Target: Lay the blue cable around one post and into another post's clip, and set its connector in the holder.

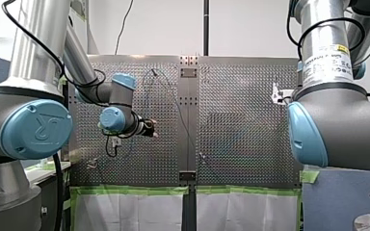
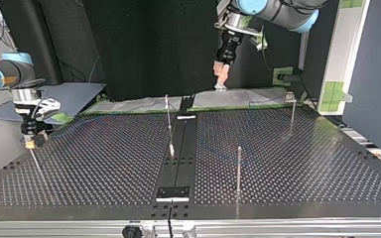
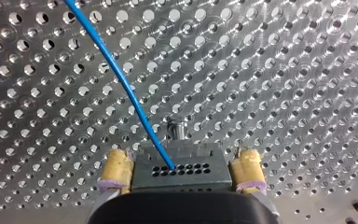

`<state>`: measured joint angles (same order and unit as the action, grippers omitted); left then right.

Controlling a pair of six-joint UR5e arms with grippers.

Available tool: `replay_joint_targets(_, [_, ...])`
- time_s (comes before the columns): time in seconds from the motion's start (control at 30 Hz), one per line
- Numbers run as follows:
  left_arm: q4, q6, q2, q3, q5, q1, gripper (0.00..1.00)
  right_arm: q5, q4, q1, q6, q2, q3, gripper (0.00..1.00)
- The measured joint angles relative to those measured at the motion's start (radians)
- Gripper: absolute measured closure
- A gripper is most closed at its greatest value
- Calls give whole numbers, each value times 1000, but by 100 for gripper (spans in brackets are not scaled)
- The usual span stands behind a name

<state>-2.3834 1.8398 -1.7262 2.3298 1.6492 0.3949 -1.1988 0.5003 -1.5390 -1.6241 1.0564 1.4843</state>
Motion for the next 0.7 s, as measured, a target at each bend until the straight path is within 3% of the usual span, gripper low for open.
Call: replay_joint_targets(0.7, [175, -8, 0, 1, 20, 1, 0, 16, -4, 2, 0, 0, 0, 0])
